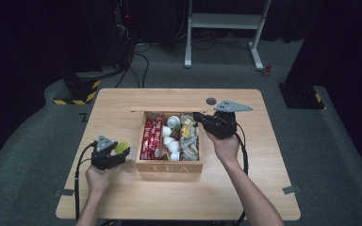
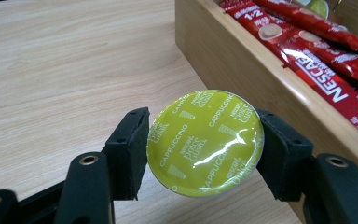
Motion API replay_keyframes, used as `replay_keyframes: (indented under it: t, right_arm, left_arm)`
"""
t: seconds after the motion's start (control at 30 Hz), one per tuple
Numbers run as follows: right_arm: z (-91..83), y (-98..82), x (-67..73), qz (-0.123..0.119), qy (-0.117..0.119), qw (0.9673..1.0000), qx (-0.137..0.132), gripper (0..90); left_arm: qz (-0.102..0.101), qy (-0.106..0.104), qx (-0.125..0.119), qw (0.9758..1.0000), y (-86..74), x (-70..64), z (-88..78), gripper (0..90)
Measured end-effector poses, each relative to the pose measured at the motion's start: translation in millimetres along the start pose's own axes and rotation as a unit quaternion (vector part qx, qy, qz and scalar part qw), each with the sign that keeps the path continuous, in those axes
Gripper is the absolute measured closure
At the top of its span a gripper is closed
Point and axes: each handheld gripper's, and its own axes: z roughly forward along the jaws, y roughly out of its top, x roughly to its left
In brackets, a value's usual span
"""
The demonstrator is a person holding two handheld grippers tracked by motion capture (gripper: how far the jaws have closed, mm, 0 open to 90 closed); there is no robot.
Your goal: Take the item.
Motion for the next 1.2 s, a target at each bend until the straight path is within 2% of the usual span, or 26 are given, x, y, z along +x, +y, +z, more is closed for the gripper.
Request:
replay_keyframes:
  t: [0.13, 0.33, 0.57, 0.7, 1.03, 1.2]
  right_arm:
    - [0.6, -0.7, 0.4, -0.001, 0.001, 1.0000, -0.004, 90.0]
    - [1.0, -1.2, 0.9, -0.003, 0.002, 1.0000, -0.002, 90.0]
    - [0.8, -2.3, 1.4, -0.001, 0.004, 1.0000, 0.000, 90.0]
    - [1.1, -1.9, 1.8, -0.002, 0.004, 1.0000, 0.001, 90.0]
    - [1.3, -2.3, 2.7, 0.000, 0.006, 1.0000, 0.005, 90.0]
    - [1.1, -2.5, 2.6, -0.002, 0.006, 1.0000, 0.005, 90.0]
  left_arm:
    - [0.008, 0.003, 0.009, 0.9999, -1.4, -2.4, 4.8, 40.3]
    - [0.003, 0.001, 0.010, 0.9999, -2.1, -4.8, 11.4, 40.3]
    - [0.012, 0.004, 0.021, 0.9997, -2.4, -8.5, 17.4, 40.2]
    - [0.006, 0.007, 0.019, 0.9998, -2.4, -7.7, 19.7, 40.2]
    - [0.016, 0.014, 0.029, 0.9994, -3.6, -10.9, 25.2, 40.0]
    - [0.011, 0.013, 0.034, 0.9993, -3.9, -11.0, 26.9, 39.6]
